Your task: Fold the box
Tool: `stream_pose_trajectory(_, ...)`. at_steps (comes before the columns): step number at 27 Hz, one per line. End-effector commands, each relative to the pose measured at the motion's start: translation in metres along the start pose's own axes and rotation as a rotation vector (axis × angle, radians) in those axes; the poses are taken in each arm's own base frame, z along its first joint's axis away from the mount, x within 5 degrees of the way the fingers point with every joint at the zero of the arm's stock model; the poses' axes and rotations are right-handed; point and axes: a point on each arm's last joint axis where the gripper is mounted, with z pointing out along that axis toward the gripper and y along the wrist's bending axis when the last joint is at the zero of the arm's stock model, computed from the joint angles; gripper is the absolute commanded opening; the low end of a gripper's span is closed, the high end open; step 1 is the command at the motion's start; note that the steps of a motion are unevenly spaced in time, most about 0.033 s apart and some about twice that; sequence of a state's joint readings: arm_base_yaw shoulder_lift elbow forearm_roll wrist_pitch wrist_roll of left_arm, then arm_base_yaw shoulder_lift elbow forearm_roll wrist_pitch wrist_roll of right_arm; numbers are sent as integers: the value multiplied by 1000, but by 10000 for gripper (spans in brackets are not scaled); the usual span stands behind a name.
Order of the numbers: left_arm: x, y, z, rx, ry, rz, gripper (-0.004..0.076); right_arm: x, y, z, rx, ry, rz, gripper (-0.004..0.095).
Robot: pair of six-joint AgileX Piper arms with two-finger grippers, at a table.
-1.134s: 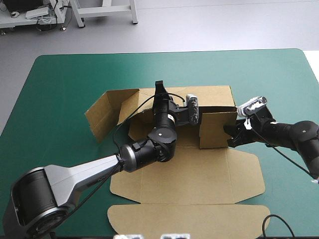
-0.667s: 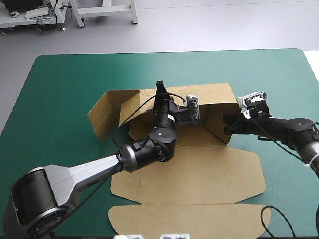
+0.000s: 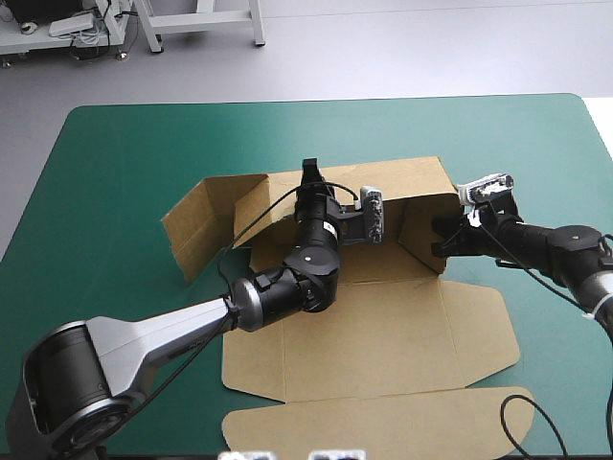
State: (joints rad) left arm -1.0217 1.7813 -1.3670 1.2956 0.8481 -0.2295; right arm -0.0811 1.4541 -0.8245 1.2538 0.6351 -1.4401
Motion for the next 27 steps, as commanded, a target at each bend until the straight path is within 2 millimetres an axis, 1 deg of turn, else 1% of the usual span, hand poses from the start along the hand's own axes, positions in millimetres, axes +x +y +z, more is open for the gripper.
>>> stream_pose_trajectory(1,-3,14,-10,-16,-59,-28,399,-7,8,-3,-78,-25,20,2)
stream_pose_trajectory(2,-3,14,-10,-15,-65,-28,432,-7,8,-3,-78,-25,20,2)
stream_pose_trajectory(3,-4,14,-10,-15,-67,-28,448,-7,8,-3,-80,-24,19,1)
stream_pose_trajectory(7,-6,13,-12,-12,-82,-25,442,-6,9,-3,-87,-23,19,1)
stream_pose_trajectory(12,-20,6,-28,-24,-110,0,417,-6,9,-3,-86,-20,41,2)
stream_pose_trajectory(18,-36,9,-62,-114,-180,-6,400,-3,8,-3,-81,12,60,2)
stream_pose_trajectory(24,-47,15,-110,-123,-305,-64,400,-1,8,-3,-76,33,58,1)
stream_pose_trajectory(27,-46,22,-133,-131,-348,-106,400,-1,8,-3,-76,33,58,2)
